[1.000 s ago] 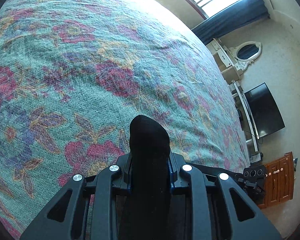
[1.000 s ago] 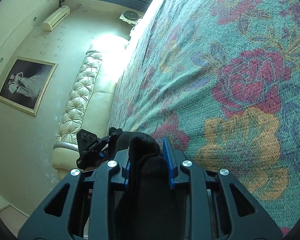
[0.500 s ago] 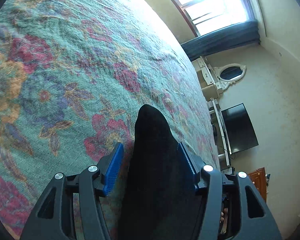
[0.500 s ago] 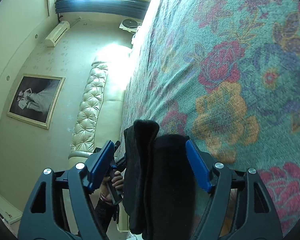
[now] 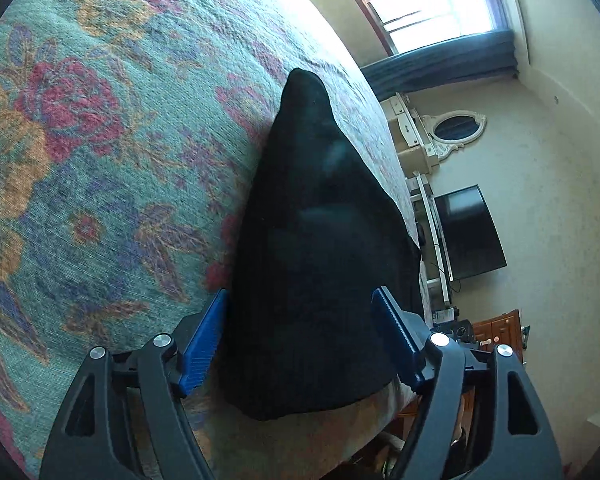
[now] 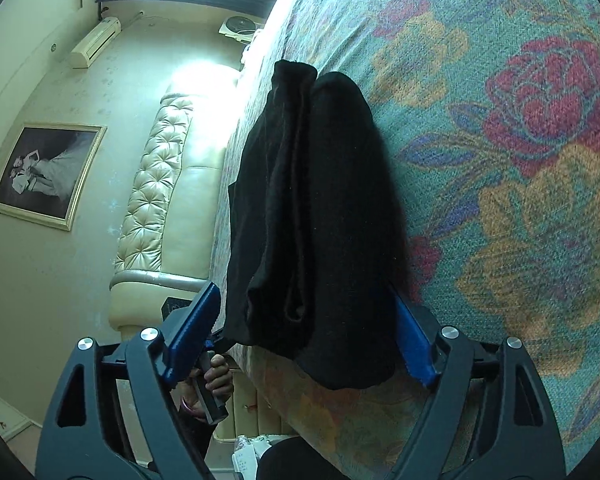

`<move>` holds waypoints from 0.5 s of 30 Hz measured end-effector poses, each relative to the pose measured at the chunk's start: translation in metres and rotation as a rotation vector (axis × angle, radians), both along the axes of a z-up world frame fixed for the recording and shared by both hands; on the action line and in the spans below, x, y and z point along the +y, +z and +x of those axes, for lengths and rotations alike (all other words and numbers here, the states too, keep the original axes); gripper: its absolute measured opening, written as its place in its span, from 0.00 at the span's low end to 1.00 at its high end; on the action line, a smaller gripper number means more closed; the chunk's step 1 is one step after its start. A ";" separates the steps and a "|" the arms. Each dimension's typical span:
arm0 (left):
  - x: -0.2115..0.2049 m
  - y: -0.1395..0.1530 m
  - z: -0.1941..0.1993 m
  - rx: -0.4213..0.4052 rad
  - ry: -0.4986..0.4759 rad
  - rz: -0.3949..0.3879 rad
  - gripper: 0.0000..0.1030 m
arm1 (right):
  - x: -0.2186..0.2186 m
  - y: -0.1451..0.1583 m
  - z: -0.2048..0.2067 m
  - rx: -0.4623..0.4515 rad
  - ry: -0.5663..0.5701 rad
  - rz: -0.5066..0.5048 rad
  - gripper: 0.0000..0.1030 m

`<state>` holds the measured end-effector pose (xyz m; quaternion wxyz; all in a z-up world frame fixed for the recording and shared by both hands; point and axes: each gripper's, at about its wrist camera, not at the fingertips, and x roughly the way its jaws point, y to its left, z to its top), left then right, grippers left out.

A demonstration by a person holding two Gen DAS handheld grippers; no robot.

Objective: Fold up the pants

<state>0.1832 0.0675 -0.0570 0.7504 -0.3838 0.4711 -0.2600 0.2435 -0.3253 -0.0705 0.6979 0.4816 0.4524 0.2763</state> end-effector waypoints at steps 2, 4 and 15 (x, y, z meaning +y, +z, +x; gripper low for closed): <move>-0.009 0.001 0.000 -0.004 0.003 0.029 0.72 | 0.008 0.003 0.001 0.003 0.010 -0.037 0.74; -0.011 0.000 0.002 0.000 0.012 0.029 0.72 | 0.013 0.002 0.000 0.026 0.012 -0.079 0.57; -0.011 0.009 0.000 0.029 0.059 0.041 0.31 | 0.000 -0.002 -0.009 0.028 -0.010 0.009 0.30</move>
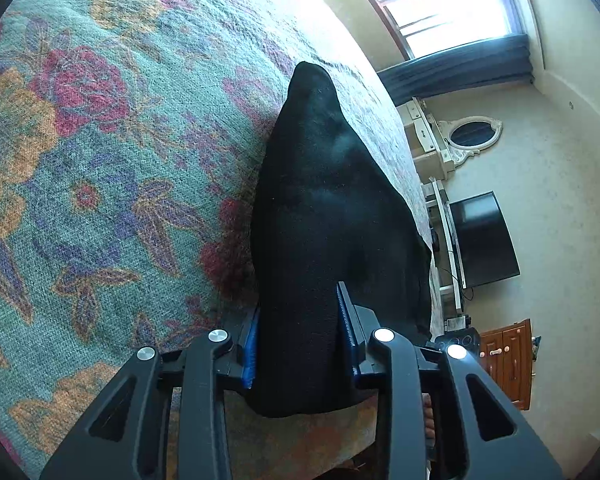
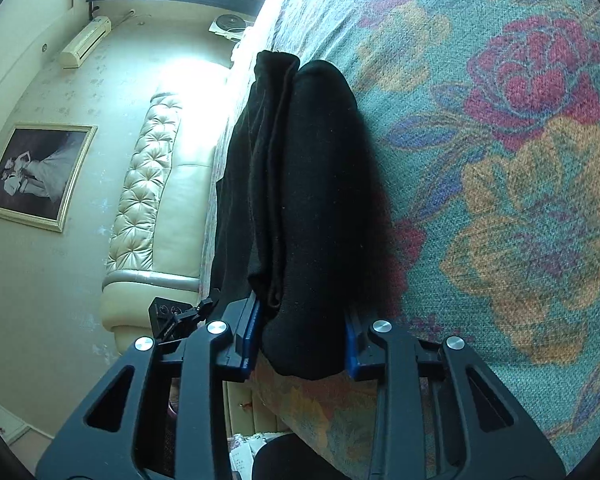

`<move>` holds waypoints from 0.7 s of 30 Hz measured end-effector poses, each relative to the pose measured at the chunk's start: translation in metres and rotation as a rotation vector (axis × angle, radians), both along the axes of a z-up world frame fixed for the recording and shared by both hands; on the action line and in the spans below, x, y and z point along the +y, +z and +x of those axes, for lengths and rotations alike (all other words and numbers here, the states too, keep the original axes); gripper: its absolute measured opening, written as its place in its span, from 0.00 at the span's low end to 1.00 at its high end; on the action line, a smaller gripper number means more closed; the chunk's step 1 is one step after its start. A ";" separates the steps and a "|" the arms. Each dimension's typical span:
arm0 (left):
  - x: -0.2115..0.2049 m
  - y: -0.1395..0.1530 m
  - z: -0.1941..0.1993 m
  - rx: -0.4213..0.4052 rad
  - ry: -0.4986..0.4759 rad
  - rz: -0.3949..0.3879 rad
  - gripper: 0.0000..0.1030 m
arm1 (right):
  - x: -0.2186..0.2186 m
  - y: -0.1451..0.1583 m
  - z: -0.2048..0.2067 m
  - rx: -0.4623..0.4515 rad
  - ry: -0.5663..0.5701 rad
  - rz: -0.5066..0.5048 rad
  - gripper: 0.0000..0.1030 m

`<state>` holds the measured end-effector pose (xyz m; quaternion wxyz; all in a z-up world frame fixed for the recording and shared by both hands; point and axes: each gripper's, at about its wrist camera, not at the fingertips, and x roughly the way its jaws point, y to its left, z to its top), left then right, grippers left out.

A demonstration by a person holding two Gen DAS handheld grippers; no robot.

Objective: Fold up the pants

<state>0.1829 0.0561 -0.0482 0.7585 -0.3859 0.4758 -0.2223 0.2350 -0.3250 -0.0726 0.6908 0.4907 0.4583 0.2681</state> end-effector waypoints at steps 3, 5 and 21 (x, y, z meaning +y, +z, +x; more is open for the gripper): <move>0.002 0.004 0.000 0.000 0.004 -0.017 0.29 | -0.008 0.001 -0.002 -0.001 -0.006 0.035 0.29; 0.003 0.007 -0.004 -0.003 0.004 -0.016 0.29 | -0.009 0.001 -0.004 -0.003 -0.003 0.038 0.29; 0.009 -0.011 -0.010 -0.001 0.005 -0.035 0.29 | -0.014 -0.006 -0.010 0.000 0.006 0.026 0.29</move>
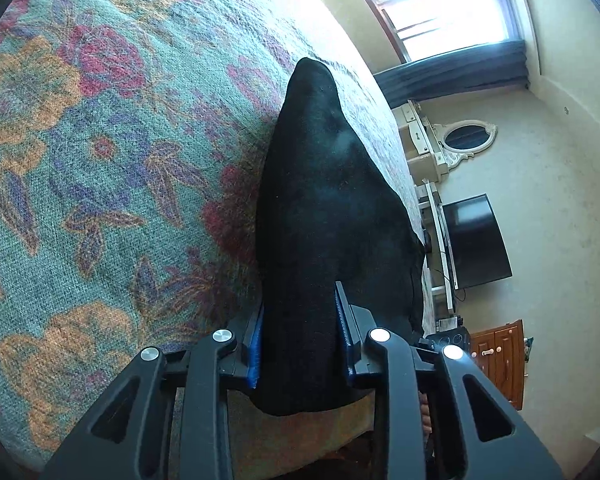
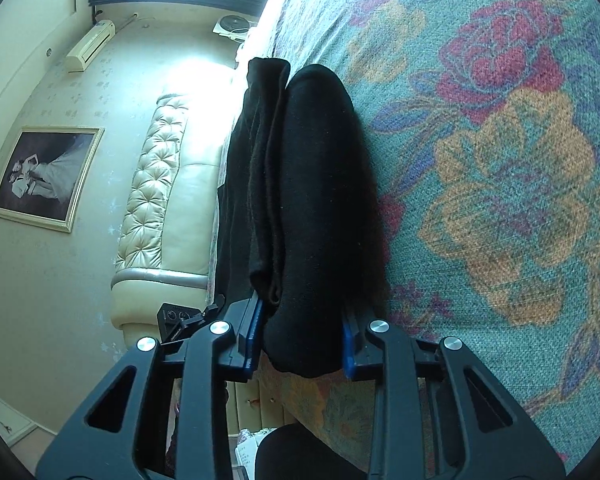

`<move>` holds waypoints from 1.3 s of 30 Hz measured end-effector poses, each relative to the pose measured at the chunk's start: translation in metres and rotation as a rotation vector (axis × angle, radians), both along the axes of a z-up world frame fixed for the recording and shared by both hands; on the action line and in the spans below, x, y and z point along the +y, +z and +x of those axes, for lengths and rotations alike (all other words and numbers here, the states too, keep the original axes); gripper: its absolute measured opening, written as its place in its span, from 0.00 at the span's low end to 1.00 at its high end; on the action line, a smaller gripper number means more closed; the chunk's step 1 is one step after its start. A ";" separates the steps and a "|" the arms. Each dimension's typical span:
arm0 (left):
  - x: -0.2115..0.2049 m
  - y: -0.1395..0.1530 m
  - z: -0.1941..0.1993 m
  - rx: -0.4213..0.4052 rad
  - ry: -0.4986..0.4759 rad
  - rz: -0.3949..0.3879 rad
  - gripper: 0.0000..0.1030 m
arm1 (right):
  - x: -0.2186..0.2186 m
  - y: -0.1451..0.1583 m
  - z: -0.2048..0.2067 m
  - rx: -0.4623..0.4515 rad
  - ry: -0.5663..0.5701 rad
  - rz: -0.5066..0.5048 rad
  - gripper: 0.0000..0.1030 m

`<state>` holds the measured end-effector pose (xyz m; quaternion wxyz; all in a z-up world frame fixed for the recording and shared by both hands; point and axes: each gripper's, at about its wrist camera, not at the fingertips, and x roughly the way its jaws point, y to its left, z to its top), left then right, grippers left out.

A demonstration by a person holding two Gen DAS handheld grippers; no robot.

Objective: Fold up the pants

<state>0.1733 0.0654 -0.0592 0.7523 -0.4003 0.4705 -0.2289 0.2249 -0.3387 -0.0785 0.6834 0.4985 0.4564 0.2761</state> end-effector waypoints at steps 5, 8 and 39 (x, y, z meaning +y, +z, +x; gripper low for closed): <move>-0.002 -0.003 0.003 -0.019 -0.010 0.020 0.31 | -0.002 -0.010 0.000 -0.008 -0.004 0.032 0.29; -0.003 -0.005 0.003 -0.026 -0.010 0.021 0.31 | -0.002 -0.011 0.000 -0.012 0.001 0.035 0.29; -0.015 0.015 -0.027 -0.155 -0.037 0.315 0.75 | -0.034 -0.028 -0.014 -0.017 -0.031 0.109 0.37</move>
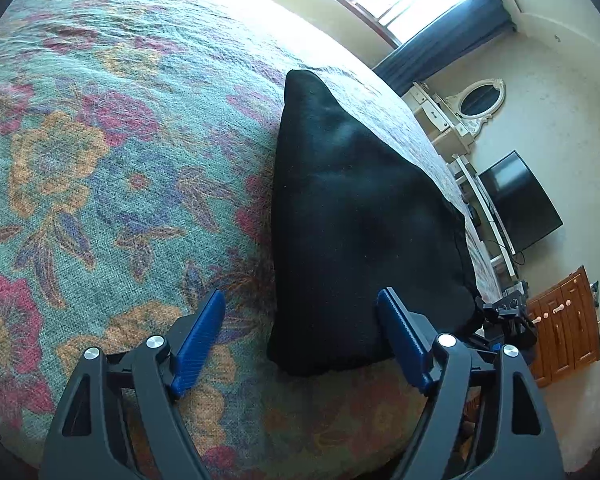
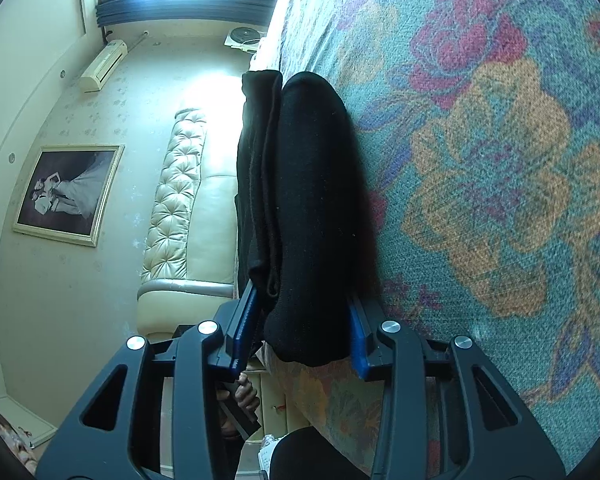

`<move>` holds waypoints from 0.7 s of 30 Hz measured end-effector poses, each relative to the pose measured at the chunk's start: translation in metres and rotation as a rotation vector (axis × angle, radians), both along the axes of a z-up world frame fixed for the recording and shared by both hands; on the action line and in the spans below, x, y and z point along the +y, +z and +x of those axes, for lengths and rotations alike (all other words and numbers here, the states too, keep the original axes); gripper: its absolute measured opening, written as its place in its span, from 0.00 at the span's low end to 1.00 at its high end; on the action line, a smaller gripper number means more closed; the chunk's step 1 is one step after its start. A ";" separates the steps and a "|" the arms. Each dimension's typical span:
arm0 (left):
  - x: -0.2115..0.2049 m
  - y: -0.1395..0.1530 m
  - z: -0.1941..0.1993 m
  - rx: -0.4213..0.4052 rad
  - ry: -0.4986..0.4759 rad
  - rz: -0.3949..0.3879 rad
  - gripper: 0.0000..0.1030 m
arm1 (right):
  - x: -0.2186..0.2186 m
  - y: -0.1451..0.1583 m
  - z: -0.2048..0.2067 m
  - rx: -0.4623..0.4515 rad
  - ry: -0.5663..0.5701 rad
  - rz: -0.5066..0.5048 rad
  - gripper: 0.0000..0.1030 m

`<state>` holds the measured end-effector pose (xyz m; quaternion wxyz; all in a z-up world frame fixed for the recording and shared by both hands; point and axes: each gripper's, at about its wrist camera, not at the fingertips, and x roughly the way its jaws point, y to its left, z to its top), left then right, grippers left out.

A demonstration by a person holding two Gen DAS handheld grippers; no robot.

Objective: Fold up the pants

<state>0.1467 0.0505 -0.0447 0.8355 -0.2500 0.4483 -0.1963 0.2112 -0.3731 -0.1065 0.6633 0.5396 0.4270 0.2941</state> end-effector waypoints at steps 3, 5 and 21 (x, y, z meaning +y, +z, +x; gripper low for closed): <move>0.000 -0.002 0.001 0.002 0.013 0.020 0.76 | -0.004 0.000 -0.005 0.000 -0.005 0.002 0.38; -0.002 -0.002 0.007 0.006 0.023 0.030 0.77 | -0.008 -0.001 -0.009 -0.002 -0.010 0.007 0.38; -0.011 0.008 0.002 -0.026 0.082 0.175 0.79 | -0.032 -0.002 -0.033 -0.009 -0.046 0.039 0.39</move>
